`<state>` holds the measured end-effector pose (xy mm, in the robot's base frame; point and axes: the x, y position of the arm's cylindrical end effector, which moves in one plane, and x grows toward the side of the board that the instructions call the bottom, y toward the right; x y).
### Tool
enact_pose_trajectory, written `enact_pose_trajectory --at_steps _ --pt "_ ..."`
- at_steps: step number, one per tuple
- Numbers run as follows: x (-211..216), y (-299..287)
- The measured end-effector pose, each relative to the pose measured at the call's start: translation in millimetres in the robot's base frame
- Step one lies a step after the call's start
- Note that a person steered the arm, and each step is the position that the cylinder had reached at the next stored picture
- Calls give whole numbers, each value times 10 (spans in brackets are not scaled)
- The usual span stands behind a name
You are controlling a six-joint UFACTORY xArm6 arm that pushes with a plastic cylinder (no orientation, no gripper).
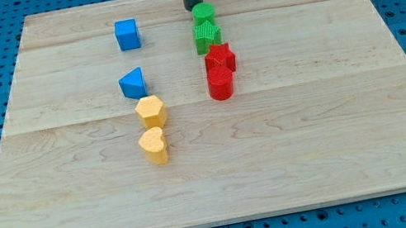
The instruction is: Move the blue cube down a bit
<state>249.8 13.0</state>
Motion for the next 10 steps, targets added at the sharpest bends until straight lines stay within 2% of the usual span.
enact_pose_trajectory --at_steps 2,3,5,6,7,8,9,10 --pt "-173 28" --pt "-193 -578" --pt "454 -783" --pt "167 -718" --pt "-65 -1300" --pt "261 -1534" --pt "382 -1371" --pt "-124 -1346"
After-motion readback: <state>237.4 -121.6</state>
